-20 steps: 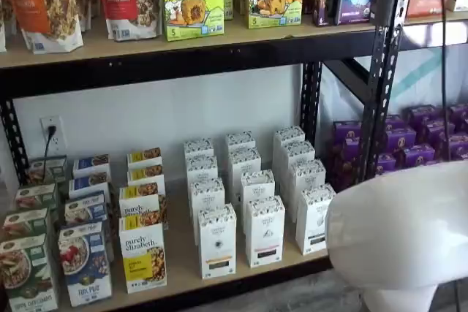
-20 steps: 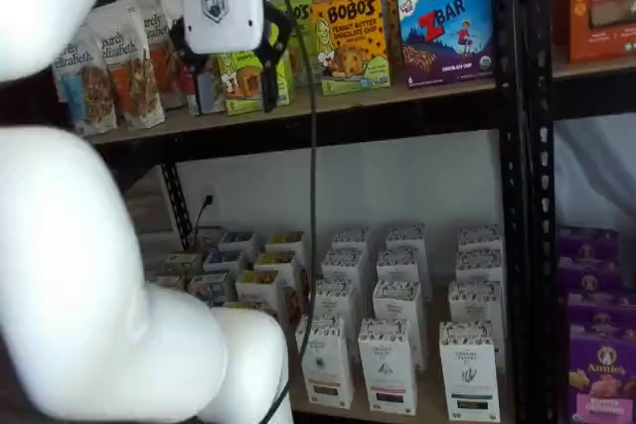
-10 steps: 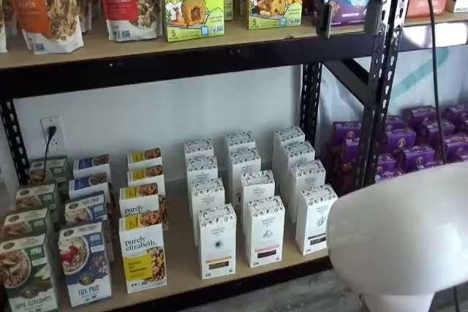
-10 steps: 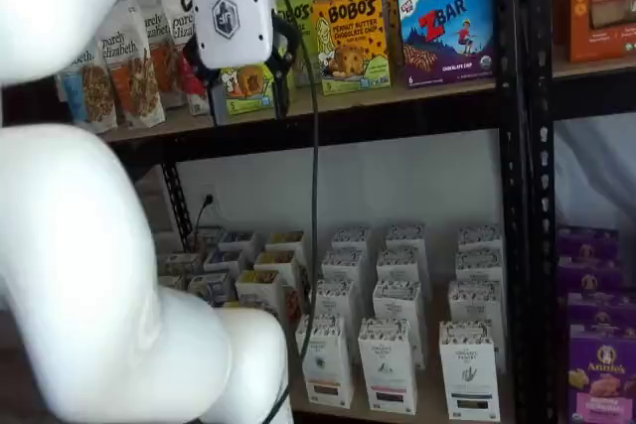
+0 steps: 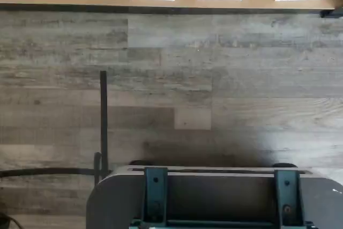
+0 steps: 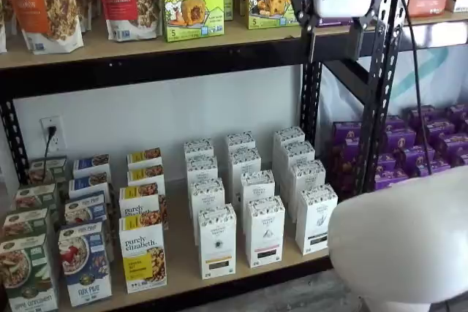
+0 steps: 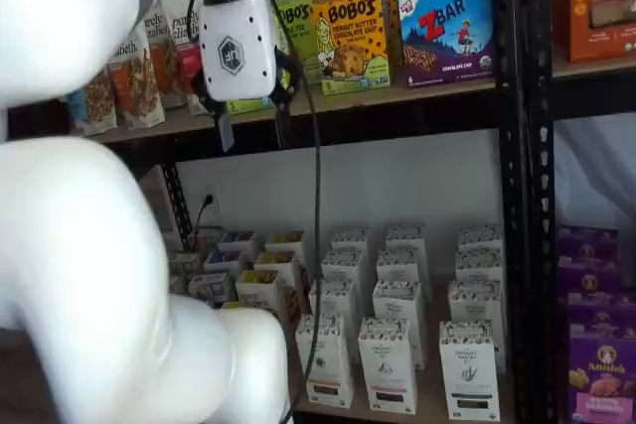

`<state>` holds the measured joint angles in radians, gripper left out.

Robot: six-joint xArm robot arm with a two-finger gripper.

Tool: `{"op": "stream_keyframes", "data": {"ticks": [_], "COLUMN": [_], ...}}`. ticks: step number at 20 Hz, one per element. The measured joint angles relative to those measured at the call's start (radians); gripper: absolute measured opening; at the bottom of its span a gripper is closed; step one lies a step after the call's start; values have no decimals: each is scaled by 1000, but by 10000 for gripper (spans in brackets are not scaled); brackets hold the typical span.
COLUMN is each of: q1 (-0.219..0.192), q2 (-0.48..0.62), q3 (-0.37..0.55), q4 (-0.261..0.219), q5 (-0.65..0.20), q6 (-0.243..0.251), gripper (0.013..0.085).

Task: Pick up the white box with a yellow strip in the middle, on the bottom shelf, the fourth box from the left

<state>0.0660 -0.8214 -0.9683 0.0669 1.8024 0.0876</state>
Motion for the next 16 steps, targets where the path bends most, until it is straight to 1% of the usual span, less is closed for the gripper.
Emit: {"op": "stream_keyframes", "data": {"ticks": [2,3,6,8,10,13,16], "q1": [16,30,61,78,112,150,182], "q2": [-1,-2,-21,-27,-32,-40,-29], "q3": [26,44,102,140,181,235,286], "q4": [-3,-10,-21,-20,-37,-52,-54], "q5": [-21,-36,-102,-142,-187,-253,-314], "q6": [14,26,53,69,100,137,170], "gripper": [850,850,850,850,850,850,850]}}
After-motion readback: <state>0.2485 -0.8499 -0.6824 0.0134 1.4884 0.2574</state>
